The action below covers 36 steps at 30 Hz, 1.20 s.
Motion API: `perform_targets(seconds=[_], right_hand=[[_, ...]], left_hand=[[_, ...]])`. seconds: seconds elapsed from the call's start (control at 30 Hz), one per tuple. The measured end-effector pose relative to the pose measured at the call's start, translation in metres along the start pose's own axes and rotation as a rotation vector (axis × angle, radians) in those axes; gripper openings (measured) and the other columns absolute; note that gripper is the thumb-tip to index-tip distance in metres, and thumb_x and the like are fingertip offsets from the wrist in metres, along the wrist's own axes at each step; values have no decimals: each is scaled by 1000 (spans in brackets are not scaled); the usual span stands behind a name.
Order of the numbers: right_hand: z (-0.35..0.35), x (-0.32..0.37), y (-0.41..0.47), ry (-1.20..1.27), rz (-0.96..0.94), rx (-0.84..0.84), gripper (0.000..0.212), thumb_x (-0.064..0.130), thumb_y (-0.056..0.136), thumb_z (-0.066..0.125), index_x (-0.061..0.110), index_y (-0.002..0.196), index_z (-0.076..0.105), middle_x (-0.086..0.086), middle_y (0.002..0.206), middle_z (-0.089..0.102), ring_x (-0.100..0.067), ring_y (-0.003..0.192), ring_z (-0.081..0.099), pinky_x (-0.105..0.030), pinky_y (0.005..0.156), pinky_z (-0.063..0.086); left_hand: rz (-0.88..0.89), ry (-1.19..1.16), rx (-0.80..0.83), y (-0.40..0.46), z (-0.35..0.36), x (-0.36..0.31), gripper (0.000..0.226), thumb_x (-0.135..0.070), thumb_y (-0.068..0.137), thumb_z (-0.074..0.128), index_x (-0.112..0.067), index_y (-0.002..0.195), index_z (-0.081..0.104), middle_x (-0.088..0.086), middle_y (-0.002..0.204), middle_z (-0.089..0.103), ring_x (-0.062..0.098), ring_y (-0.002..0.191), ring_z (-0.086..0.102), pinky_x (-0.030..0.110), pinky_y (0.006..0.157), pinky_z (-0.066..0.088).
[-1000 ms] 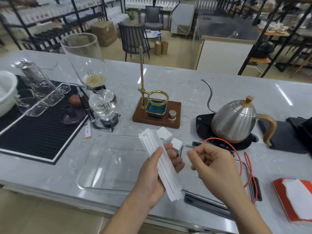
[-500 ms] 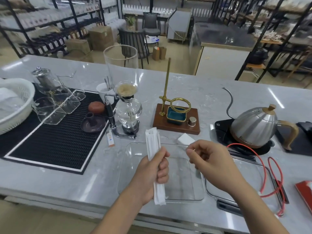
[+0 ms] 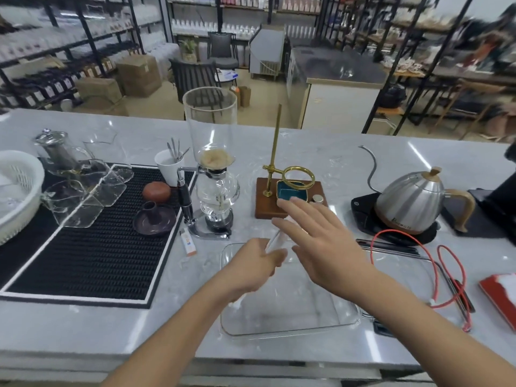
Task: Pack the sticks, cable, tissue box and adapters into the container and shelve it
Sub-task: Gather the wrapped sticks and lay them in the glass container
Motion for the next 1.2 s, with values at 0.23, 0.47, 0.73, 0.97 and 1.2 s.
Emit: perform_targets(seconds=[0.23,0.47,0.73,0.97,1.2], right_hand=[[26,2,0,-228,-1,209,44,12,67,73,12,109,64,-13,117,64,-37,123,54,-53,110,34],[39,0,3,-218,44,460,35,10,55,83,14,82,60,-4,70,64,-25,59,64,-29,46,27],[52,-18,-16,-112,93,632,22,31,103,39,14,112,48,-8,112,66,-31,102,62,-33,67,32],[74,-24,-30,115,85,826,30,39,99,45,15,116,51,-12,114,63,-33,102,60,-37,77,43],[80,-25,-37,430,101,920,28,36,92,58,19,114,54,-6,110,63,-24,100,56,-34,79,43]], left_hand=[[105,350,150,6,2,-3,21,-29,96,53,-19,77,53,0,70,55,20,65,51,30,59,38],[225,555,253,17,6,-4,20,-34,95,56,-16,91,61,10,95,68,25,84,62,38,73,49],[270,549,375,22,-2,4,28,-41,93,62,-12,96,62,-5,79,61,8,63,54,15,53,41],[260,576,494,20,-6,24,16,-25,95,60,-27,109,66,-13,81,62,8,66,60,32,71,53],[184,596,553,20,3,36,28,-23,94,57,-34,69,55,-9,73,59,14,66,61,38,75,54]])
Point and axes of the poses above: each hand's wrist, its own y-axis towards the middle knuckle, its own z-axis out of the palm, x = y × z, the point moved 4 cm from there along y, towards the middle knuckle
